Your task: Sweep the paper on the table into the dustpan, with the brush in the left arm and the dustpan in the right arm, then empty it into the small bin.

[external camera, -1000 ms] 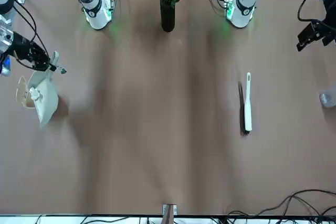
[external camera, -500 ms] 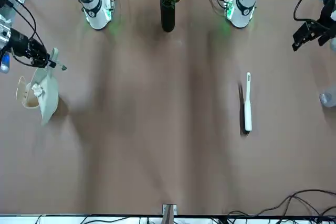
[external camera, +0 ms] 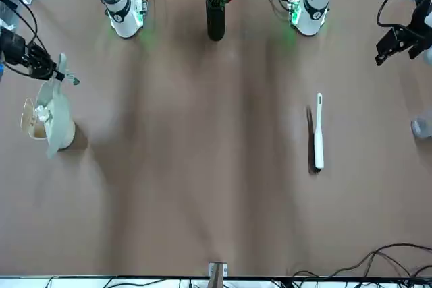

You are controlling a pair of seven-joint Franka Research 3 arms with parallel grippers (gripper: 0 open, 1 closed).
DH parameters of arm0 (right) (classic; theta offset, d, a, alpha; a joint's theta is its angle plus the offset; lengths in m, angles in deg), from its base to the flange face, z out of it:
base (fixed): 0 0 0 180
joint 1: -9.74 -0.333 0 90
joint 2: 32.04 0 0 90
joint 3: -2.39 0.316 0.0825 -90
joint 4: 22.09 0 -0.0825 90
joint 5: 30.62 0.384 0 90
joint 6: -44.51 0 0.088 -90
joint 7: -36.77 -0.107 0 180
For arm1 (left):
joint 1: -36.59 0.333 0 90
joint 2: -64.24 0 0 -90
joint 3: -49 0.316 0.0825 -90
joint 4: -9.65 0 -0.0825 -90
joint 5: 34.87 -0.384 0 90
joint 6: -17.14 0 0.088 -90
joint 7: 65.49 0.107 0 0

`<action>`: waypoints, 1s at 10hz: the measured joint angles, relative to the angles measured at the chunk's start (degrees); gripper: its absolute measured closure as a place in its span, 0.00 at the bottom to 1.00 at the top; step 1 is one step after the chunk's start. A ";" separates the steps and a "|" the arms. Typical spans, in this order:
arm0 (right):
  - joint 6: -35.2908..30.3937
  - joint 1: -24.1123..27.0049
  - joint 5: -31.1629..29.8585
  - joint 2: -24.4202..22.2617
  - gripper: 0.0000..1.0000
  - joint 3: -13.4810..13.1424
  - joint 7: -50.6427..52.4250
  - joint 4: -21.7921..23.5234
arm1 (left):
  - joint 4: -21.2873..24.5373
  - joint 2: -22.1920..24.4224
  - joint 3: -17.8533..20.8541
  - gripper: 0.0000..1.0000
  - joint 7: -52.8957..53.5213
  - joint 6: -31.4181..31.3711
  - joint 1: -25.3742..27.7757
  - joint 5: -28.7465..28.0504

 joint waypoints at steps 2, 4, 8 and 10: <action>-0.40 0.01 0.84 0.00 0.67 -1.18 2.81 -0.11 | 0.00 0.00 -0.13 0.00 0.00 0.00 -0.01 0.00; -0.78 0.01 1.37 0.00 0.67 -2.45 4.41 -0.11 | 0.00 0.00 -0.96 0.00 -1.12 0.00 -0.03 0.00; -1.40 0.01 4.73 0.00 0.67 -4.28 5.79 -0.11 | 0.00 0.00 -2.33 0.00 -2.80 0.00 -0.05 0.00; -2.03 0.01 5.87 0.01 0.67 -5.06 8.58 -0.11 | 0.00 0.00 -2.94 0.00 -3.09 0.00 -0.05 0.00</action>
